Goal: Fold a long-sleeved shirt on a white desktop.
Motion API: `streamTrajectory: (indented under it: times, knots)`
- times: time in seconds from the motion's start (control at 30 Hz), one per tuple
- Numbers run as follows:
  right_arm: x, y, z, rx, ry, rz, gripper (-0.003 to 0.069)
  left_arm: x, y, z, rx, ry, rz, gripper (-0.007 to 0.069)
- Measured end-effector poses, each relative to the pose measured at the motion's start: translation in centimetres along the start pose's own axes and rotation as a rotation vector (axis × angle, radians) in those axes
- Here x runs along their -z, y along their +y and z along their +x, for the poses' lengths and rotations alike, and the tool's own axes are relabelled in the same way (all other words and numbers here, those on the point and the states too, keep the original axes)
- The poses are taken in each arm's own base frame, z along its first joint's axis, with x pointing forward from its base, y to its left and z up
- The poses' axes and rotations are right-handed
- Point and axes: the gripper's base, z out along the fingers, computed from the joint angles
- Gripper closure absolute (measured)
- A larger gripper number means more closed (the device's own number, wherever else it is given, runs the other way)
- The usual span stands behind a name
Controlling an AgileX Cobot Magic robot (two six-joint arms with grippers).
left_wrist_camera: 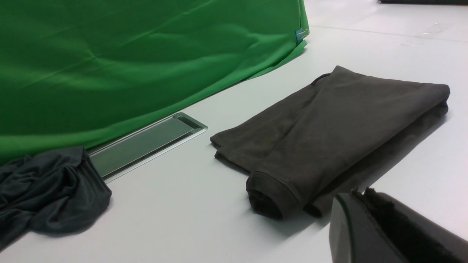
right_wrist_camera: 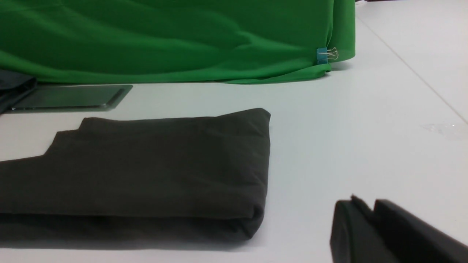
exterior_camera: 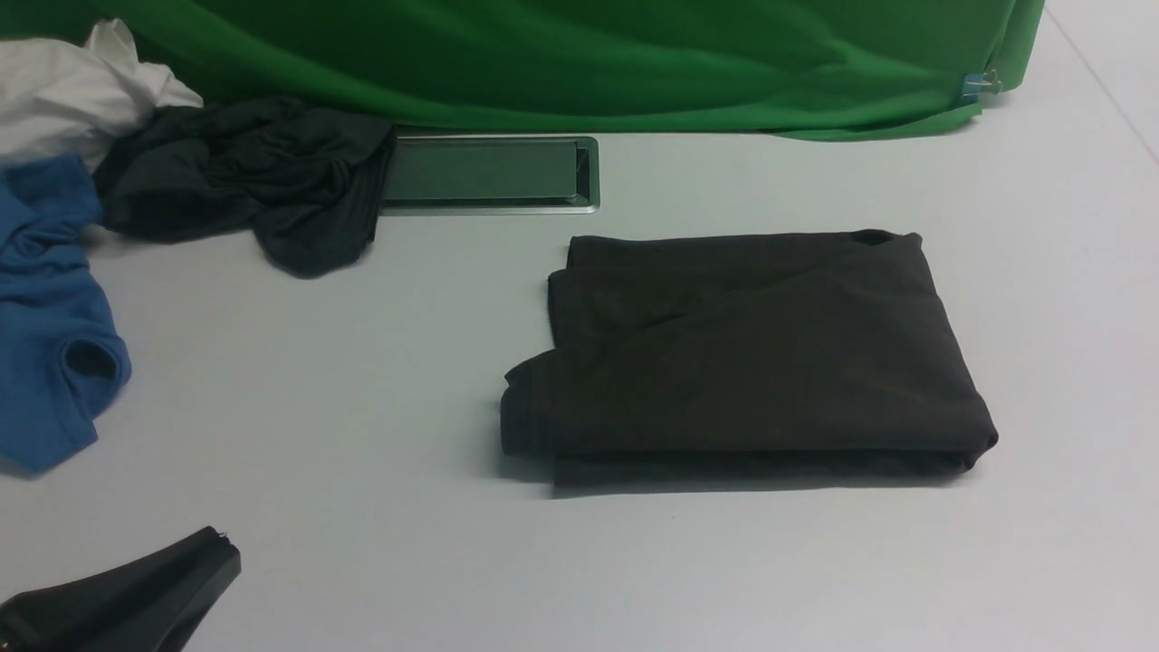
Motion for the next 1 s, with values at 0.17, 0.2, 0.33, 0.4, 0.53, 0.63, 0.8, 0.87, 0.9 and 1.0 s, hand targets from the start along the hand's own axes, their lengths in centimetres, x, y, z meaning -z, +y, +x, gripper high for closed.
streamTrajectory:
  times: [0.17, 0.2, 0.33, 0.4, 0.53, 0.63, 0.8, 0.87, 0.9, 1.0]
  knots:
    - [0.0, 0.0, 0.0, 0.000, 0.000, 0.000, 0.0573, -0.1, 0.5, 0.1, 0.040, -0.032, -0.066, 0.0607]
    - [0.0, 0.0, 0.0, 0.000, 0.000, 0.000, 0.0569, -0.2, 0.8, 0.2, 0.052, -0.056, -0.118, 0.0607]
    - [0.0, 0.0, 0.0, 0.000, 0.000, 0.000, 0.0558, -0.3, 2.0, 1.4, 0.081, -0.099, -0.345, 0.0607]
    - [0.0, 0.0, 0.0, 0.000, 0.000, 0.000, 0.0555, -0.2, 2.3, 2.3, 0.094, -0.086, -0.416, 0.0607]
    - [0.0, 0.0, 0.0, 0.000, 0.000, 0.000, 0.0546, 0.2, 2.2, 3.9, 0.148, -0.037, -0.506, 0.0607]
    - [0.0, 0.0, 0.0, -0.001, 0.000, 0.000, 0.0540, 0.3, 1.8, 4.9, 0.183, 0.058, -0.486, 0.0607]
    - [0.0, 0.0, 0.0, -0.001, -0.002, 0.000, 0.0528, 0.3, 1.5, 5.4, 0.207, 0.115, -0.463, 0.0607]
    - [0.0, 0.0, 0.0, -0.001, -0.002, 0.000, 0.0524, 0.3, 1.5, 5.4, 0.209, 0.115, -0.463, 0.0607]
    - [0.0, 0.0, 0.0, -0.001, -0.002, 0.000, 0.0524, 0.3, 1.5, 5.4, 0.209, 0.115, -0.463, 0.0607]
    - [0.0, 0.0, 0.0, -0.001, -0.002, 0.000, 0.0514, 0.3, 1.5, 5.4, 0.209, 0.115, -0.463, 0.0607]
